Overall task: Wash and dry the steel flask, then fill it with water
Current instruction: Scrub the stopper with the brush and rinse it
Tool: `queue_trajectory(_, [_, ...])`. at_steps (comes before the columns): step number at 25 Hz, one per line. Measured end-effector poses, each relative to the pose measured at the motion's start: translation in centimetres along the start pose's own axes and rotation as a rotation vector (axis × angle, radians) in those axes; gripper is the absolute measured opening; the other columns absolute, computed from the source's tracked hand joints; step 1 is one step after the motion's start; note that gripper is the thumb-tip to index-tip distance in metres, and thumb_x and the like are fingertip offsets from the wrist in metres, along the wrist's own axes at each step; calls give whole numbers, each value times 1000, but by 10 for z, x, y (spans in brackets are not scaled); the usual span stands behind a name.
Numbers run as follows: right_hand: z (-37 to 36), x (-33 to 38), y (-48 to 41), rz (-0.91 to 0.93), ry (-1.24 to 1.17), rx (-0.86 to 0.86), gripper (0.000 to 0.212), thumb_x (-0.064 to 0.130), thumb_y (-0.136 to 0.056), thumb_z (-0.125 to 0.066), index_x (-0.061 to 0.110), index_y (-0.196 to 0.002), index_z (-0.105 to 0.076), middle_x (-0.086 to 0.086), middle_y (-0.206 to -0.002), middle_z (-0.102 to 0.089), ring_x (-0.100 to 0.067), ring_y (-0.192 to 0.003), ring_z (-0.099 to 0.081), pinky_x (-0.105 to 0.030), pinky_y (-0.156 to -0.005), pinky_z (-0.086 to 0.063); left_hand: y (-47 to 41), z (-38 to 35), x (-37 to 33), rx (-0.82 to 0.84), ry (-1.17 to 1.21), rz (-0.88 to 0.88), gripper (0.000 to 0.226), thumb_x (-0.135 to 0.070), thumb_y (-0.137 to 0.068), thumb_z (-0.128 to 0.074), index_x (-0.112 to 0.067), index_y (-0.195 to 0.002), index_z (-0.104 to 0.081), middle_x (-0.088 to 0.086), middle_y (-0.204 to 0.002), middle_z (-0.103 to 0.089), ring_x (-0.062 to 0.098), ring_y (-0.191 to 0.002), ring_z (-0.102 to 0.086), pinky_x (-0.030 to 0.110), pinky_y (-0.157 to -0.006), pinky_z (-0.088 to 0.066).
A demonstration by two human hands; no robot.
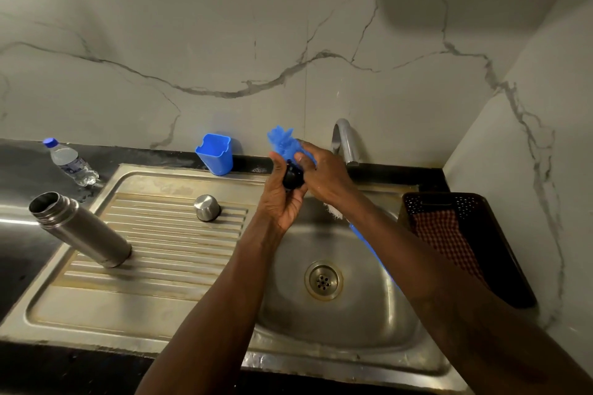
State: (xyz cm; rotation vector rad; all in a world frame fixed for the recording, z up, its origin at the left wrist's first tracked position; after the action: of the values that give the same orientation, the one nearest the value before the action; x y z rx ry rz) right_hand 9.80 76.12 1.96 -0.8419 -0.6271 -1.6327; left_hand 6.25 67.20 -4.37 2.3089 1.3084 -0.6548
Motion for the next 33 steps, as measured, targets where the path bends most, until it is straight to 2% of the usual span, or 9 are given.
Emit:
queue_trajectory(5, [-1,0,-2,-24,8,-34,45,37,-107,-48,27,-151,-50,-1,-145,-61,-19,-130,-59,-38,-111,-47,-3,5,4,-3,8,-12,90,-55,-73,-83,-3,-141,-56,20,-128,-69,30,-119,-69,42,-96,-61])
queue_trajectory(8, [-12,4,6,-16,-127,43,41,28,-109,-49,20,-149,-53,3,-138,-64,-9,-121,-60,-17,-101,-45,-11,7,1,7,45,-39,88,-58,-75,-82,-4,-139,-57,16,-123,-69,28,-116,-68,43,-102,-58])
queue_trajectory(12, [-2,-3,0,-39,-55,-104,43,32,-107,-48,21,-148,-55,0,-143,-63,-19,-131,-58,-28,-109,-45,-5,0,5,-31,64,-6,80,-58,-80,-75,-3,-137,-60,17,-124,-71,27,-113,-71,40,-98,-60])
queue_trajectory(15, [-13,1,6,-44,-217,4,41,28,-109,-49,17,-148,-54,3,-140,-63,-12,-126,-60,-17,-106,-46,-12,1,-1,-43,70,-48,73,-61,-89,-63,-6,-136,-60,15,-117,-71,26,-110,-70,40,-103,-56])
queue_trajectory(18, [-2,-3,3,-78,-58,-112,44,35,-108,-47,22,-150,-53,-3,-147,-60,-22,-135,-56,-34,-113,-44,-11,2,0,-146,72,-8,74,-68,-95,-51,-4,-130,-64,14,-111,-75,22,-97,-75,36,-95,-60])
queue_trajectory(22, [-20,0,11,-73,-213,2,43,32,-109,-47,22,-151,-50,-1,-143,-61,-13,-125,-59,-18,-98,-47,-13,7,4,-238,47,-38,67,-73,-98,-43,-12,-106,-70,10,-88,-74,22,-81,-74,35,-73,-63])
queue_trajectory(25, [-16,-12,12,-111,-112,-73,47,38,-109,-45,23,-153,-47,-4,-148,-58,-22,-134,-55,-36,-111,-45,-13,22,19,-438,-72,63,81,-81,-98,-30,-15,-119,-73,12,-108,-78,27,-100,-75,39,-87,-61])
queue_trajectory(28, [-4,-26,11,-201,-115,-156,50,44,-108,-42,26,-154,-44,-6,-148,-57,-25,-133,-55,-43,-112,-46,-7,18,31,-435,-194,95,71,-73,-97,-47,-13,-127,-71,13,-122,-76,27,-109,-75,44,-101,-57])
queue_trajectory(33, [-7,-21,34,-5,-145,-191,49,44,-108,-44,27,-154,-45,-4,-143,-62,-20,-126,-62,-38,-102,-53,-7,18,24,-336,-61,82,77,-68,-85,-70,-10,-136,-66,10,-117,-75,23,-99,-77,39,-86,-63])
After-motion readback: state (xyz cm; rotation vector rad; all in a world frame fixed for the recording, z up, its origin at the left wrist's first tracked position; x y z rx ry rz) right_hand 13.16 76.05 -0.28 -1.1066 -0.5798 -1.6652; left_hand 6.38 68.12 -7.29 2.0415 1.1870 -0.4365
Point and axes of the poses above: each hand's wrist, its own y-axis away from the middle knuckle, its own z-axis out of the back of the hand, x = y × z, the point moved 7 cm from there along -y, towards the middle knuckle
